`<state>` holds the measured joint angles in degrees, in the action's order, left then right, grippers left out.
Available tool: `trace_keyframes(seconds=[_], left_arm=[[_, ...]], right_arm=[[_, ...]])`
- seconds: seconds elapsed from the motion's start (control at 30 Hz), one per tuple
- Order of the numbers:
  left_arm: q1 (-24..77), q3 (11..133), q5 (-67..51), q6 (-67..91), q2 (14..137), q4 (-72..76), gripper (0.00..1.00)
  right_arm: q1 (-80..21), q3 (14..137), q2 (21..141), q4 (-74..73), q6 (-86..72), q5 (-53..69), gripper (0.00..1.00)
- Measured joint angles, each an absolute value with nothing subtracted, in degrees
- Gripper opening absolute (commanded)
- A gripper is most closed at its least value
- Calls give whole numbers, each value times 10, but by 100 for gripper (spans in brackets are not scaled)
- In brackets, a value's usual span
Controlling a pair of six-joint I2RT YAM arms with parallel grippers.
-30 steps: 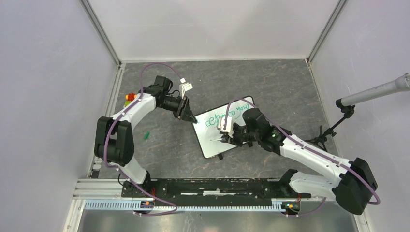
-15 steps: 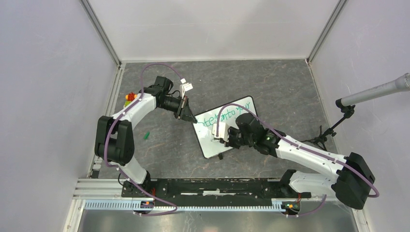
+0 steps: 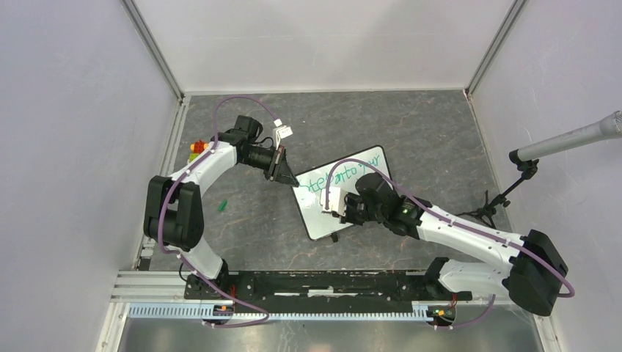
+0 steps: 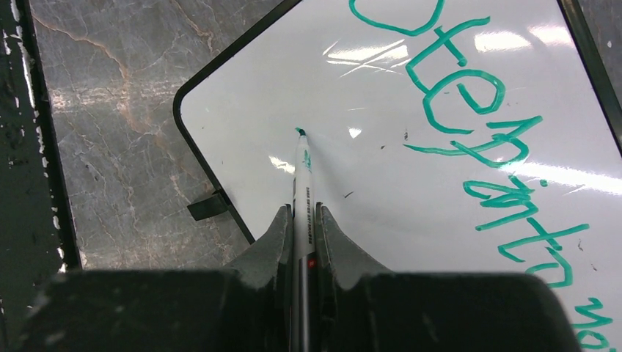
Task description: Write a sentence on the whiteboard
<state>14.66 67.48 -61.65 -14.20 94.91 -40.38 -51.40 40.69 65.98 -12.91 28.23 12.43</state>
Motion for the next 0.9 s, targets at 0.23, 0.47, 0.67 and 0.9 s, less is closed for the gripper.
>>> trace_keyframes(seconds=[0.23,0.47,0.67,0.9], left_arm=[[147,675,-616,-142,950,-403,2],[147,675,-617,-142,950,-403,2],[147,675,-617,-142,951,-403,2],[147,675,-617,-142,951,-403,2]], right_arm=[[-516,408,657,-129,283,108,0],[-516,421,657,-129,283,88,0],[-516,426,657,-129,284,77,0],[-516,426,657,-135,289,80,0]])
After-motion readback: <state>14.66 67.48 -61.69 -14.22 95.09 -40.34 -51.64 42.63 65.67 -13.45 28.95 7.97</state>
